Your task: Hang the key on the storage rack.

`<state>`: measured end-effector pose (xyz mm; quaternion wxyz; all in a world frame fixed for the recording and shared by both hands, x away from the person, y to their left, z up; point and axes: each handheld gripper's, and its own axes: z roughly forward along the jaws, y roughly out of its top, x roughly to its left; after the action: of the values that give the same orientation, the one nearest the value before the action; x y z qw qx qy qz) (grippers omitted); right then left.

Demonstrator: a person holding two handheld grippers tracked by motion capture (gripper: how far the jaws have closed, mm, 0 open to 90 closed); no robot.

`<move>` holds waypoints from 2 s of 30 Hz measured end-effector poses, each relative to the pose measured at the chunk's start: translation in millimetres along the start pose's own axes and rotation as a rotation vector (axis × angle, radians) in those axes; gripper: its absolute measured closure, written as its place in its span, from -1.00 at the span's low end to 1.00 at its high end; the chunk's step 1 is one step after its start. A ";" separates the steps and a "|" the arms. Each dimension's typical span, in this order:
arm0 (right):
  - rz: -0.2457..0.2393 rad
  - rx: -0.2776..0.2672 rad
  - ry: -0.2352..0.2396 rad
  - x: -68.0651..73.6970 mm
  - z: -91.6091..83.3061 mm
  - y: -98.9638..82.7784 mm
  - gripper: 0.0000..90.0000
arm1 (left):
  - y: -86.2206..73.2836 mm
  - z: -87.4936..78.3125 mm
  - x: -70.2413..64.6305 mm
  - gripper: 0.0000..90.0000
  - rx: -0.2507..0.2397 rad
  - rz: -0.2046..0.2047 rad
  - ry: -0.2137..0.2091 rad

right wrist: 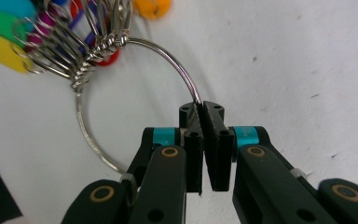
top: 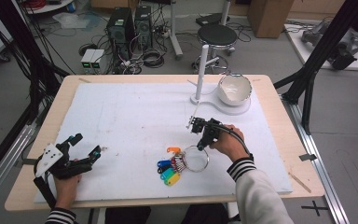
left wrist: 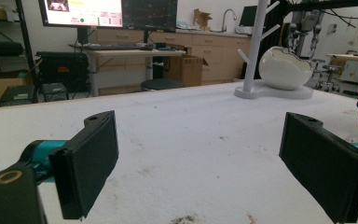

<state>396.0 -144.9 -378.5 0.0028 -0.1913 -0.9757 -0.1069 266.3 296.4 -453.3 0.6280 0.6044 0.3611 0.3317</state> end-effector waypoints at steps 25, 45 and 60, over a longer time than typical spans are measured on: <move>0.149 -0.551 0.010 -24.3 -51.0 -33.6 0.97 | 0.0 0.1 0.0 -0.73 -0.001 -0.002 0.001; 0.201 -0.742 -0.137 -41.0 -73.0 -44.7 0.97 | 0.0 0.3 -0.1 -0.73 0.000 -0.005 0.002; 0.231 -0.798 -0.193 -69.2 -87.8 -36.8 0.97 | 0.0 0.6 0.0 -0.73 0.001 -0.005 0.002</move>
<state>443.3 -222.4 -303.5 -0.1509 -0.2944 -0.8259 -0.4566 266.8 296.0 -453.2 0.6281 0.6035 0.3635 0.3304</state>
